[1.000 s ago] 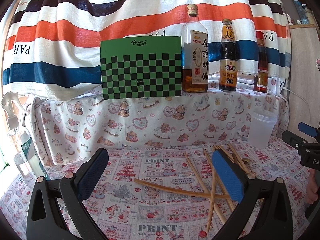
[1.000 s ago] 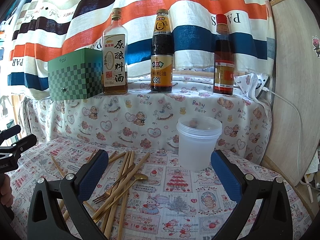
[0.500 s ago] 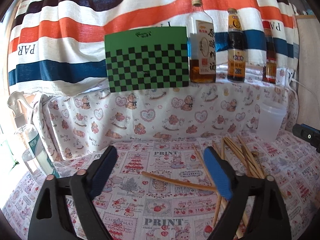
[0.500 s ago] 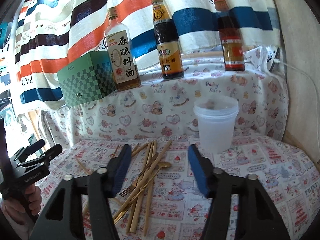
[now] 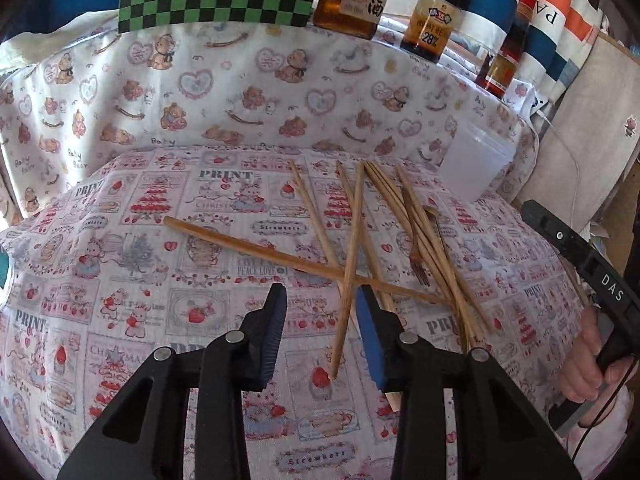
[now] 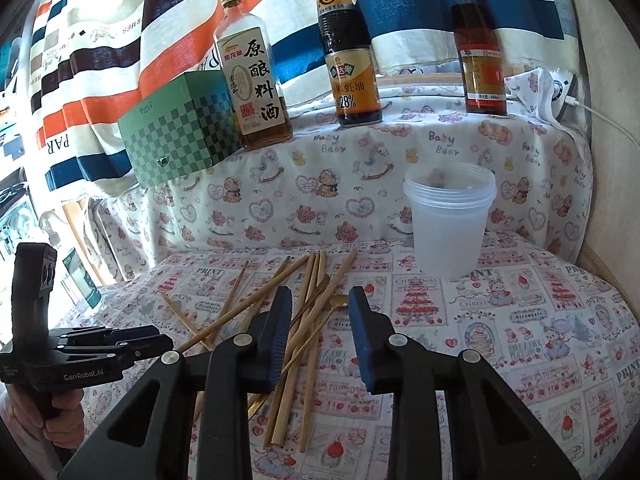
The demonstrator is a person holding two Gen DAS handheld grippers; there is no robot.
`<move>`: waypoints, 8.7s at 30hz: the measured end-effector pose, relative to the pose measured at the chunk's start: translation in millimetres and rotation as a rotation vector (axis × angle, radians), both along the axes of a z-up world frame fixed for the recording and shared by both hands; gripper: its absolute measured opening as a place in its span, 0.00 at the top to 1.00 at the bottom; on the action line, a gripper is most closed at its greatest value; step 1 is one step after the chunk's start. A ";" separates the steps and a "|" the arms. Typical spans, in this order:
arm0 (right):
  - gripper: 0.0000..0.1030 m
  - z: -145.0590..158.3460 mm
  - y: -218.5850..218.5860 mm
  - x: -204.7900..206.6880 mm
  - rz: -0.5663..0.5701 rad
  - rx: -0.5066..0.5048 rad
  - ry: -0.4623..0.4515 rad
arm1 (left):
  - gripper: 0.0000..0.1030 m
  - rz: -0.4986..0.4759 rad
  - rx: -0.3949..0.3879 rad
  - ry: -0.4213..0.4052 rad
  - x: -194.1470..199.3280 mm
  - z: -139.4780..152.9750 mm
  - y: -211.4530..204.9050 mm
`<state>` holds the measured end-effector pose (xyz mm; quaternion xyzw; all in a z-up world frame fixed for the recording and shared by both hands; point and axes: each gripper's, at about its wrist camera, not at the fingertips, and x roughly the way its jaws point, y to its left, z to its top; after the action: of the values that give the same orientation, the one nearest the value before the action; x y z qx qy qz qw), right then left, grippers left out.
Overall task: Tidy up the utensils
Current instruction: 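Lower the left tool onto a wooden chopstick and close it, then lift the chopstick with the left tool and carry it over the clear cup, then lower the chopstick into the clear cup and open the left tool, then withdraw the left tool from the cup back toward the utensils, then close the left tool on another wooden chopstick, then lift the chopstick upright with the left tool toward the clear cup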
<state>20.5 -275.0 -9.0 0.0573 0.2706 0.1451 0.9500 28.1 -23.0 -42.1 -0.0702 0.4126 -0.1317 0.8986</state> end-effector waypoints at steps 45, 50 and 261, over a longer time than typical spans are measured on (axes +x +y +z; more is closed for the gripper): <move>0.95 18.4 6.1 -27.2 0.041 0.064 -0.025 | 0.95 0.169 0.101 -0.515 -57.9 59.4 6.9; 0.95 35.6 -3.7 -37.9 0.014 0.099 -0.126 | 0.95 0.128 0.075 -0.477 -53.1 57.2 5.6; 0.27 2.8 -4.4 19.9 -0.057 -0.081 0.167 | 0.95 0.342 0.037 -0.098 61.3 44.3 47.6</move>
<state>40.5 -279.5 -6.2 0.0385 0.3528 0.1020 0.9293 89.4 24.6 2.3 -0.1162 0.3527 0.0273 0.9281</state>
